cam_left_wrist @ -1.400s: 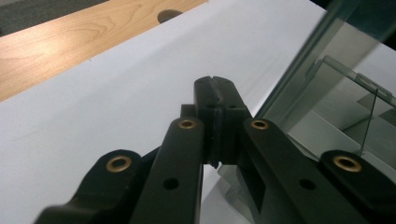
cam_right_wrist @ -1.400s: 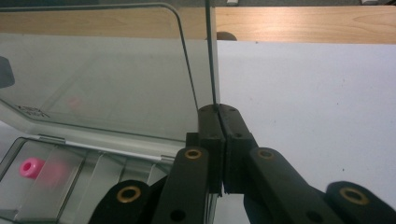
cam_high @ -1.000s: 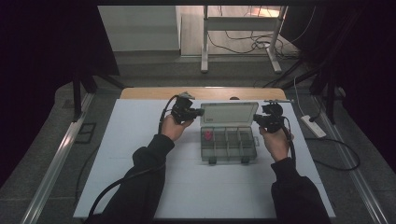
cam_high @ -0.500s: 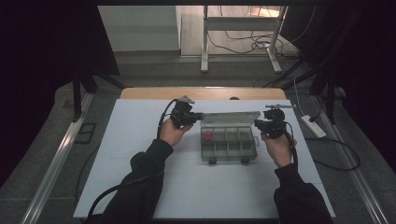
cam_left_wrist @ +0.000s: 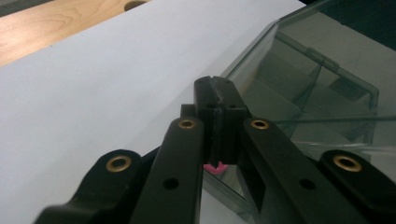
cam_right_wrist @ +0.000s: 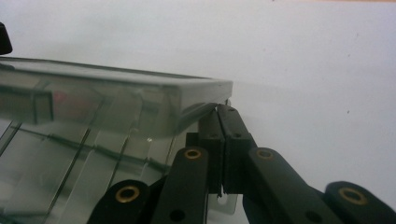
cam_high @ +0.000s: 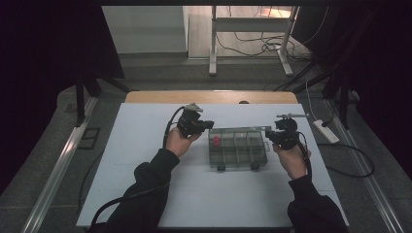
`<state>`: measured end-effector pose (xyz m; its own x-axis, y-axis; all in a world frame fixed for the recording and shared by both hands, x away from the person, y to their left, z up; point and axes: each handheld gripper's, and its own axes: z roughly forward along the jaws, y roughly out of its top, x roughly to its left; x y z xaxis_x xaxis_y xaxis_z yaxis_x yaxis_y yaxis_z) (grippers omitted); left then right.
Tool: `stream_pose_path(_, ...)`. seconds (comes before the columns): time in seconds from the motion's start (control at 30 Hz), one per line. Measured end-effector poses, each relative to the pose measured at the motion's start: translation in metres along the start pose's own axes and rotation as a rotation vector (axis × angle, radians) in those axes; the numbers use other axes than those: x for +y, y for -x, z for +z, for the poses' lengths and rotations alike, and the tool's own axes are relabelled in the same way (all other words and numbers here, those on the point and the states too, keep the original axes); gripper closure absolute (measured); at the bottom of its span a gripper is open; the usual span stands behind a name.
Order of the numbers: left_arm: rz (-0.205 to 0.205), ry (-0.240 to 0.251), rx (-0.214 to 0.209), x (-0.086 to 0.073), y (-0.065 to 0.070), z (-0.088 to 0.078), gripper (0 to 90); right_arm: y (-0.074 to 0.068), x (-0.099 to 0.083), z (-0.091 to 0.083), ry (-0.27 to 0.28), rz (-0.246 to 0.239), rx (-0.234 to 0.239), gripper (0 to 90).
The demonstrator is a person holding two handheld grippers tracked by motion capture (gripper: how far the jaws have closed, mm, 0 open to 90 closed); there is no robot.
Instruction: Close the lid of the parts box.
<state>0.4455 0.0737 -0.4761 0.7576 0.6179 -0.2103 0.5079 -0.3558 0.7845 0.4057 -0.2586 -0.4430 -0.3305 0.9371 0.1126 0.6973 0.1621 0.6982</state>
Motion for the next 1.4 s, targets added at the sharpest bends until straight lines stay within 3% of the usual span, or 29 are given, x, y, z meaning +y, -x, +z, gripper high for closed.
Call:
stream_pose_path(0.37, 0.002, 0.006, -0.020, -0.007, 0.007, -0.003, 88.8, 0.000, -0.009, -0.006, -0.028, 0.005, 0.053, 89.2)
stream_pose_path(0.53, 0.010, 0.008, -0.028, -0.009, 0.014, -0.007, 88.8, -0.006, -0.016, -0.011, -0.046, -0.029, 0.071, 89.2)
stream_pose_path(1.0, 0.002, 0.010, -0.051, -0.026, 0.032, -0.016, 88.7, -0.004, -0.040, -0.018, -0.104, -0.083, 0.130, 89.2)
stream_pose_path(1.4, 0.029, -0.001, -0.054, -0.039, 0.052, -0.019, 88.7, -0.004, -0.054, -0.022, -0.131, -0.127, 0.147, 89.2)
